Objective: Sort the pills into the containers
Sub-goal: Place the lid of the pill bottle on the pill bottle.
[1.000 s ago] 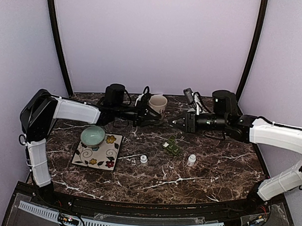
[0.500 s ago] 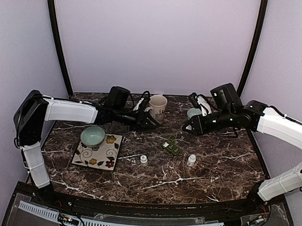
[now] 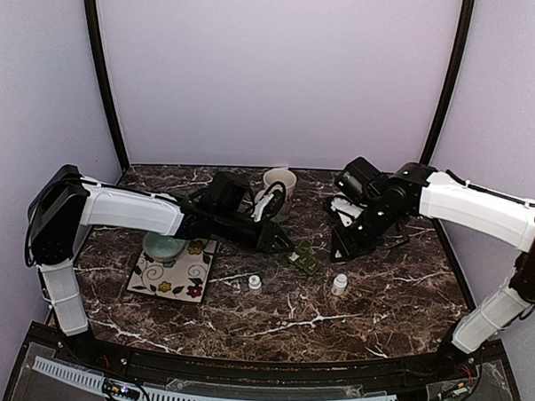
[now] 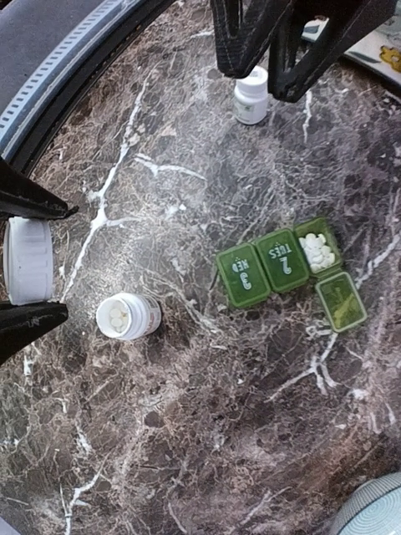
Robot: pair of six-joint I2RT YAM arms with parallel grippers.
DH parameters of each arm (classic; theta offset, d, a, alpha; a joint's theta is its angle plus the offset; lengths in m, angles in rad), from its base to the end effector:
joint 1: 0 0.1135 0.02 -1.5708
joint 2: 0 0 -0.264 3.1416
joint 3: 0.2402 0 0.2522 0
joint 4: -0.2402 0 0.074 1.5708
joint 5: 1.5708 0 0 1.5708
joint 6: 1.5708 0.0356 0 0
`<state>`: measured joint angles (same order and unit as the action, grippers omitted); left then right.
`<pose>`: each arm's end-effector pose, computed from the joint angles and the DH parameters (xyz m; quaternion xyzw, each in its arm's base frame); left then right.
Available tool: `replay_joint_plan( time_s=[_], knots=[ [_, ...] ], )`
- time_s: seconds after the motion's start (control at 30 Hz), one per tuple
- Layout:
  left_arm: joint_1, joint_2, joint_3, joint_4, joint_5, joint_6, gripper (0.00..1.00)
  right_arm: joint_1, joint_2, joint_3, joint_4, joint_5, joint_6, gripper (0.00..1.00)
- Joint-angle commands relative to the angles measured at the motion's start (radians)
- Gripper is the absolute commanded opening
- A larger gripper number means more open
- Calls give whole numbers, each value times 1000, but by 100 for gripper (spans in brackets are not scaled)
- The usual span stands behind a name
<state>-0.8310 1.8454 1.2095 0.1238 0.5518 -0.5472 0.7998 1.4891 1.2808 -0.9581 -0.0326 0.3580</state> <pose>0.2661 -0.3193 0.2193 0.2536 0.8027 -0.4904 0.2255 0.2038 0.2114 0.2839 -0.2178 0.9550 0.1232 0.1593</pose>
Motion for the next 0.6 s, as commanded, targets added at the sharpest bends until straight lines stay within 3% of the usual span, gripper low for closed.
replay_joint_plan(
  time_s=[0.0,0.57],
  knots=[
    [-17,-14,-21,34,-36,43,32,35,63,61,-120,65,29,3],
    [-60,5,-41,51,-64,83,32,48,189,66,-177,145,31,4]
  ],
)
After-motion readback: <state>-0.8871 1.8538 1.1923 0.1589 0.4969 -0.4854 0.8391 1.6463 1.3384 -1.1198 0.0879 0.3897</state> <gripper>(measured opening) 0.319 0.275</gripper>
